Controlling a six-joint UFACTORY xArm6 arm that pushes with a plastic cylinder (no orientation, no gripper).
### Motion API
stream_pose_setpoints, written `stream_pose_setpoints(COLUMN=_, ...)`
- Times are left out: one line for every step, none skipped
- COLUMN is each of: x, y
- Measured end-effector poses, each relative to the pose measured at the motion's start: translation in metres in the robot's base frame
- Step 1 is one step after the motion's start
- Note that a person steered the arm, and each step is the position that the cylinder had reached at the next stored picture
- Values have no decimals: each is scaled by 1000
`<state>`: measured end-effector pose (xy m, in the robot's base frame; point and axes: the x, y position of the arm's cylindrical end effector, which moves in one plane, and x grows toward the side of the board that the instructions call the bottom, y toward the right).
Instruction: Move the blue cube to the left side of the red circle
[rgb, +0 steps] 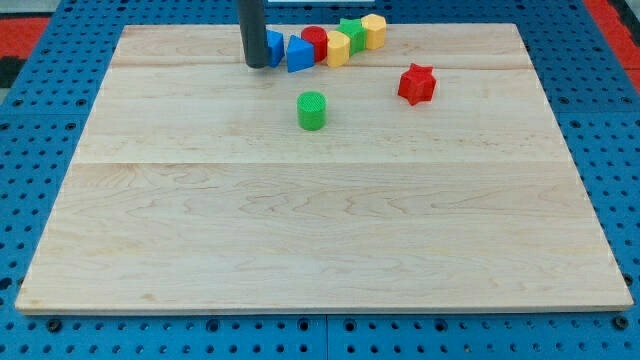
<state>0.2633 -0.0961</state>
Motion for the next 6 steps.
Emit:
stream_pose_setpoints(x=-11, y=-57)
stream_pose_setpoints(x=-20, y=-22)
stream_pose_setpoints(x=-21, y=17)
stream_pose_setpoints(x=-21, y=29)
stream_pose_setpoints(x=-24, y=27)
stream_pose_setpoints(x=8, y=15)
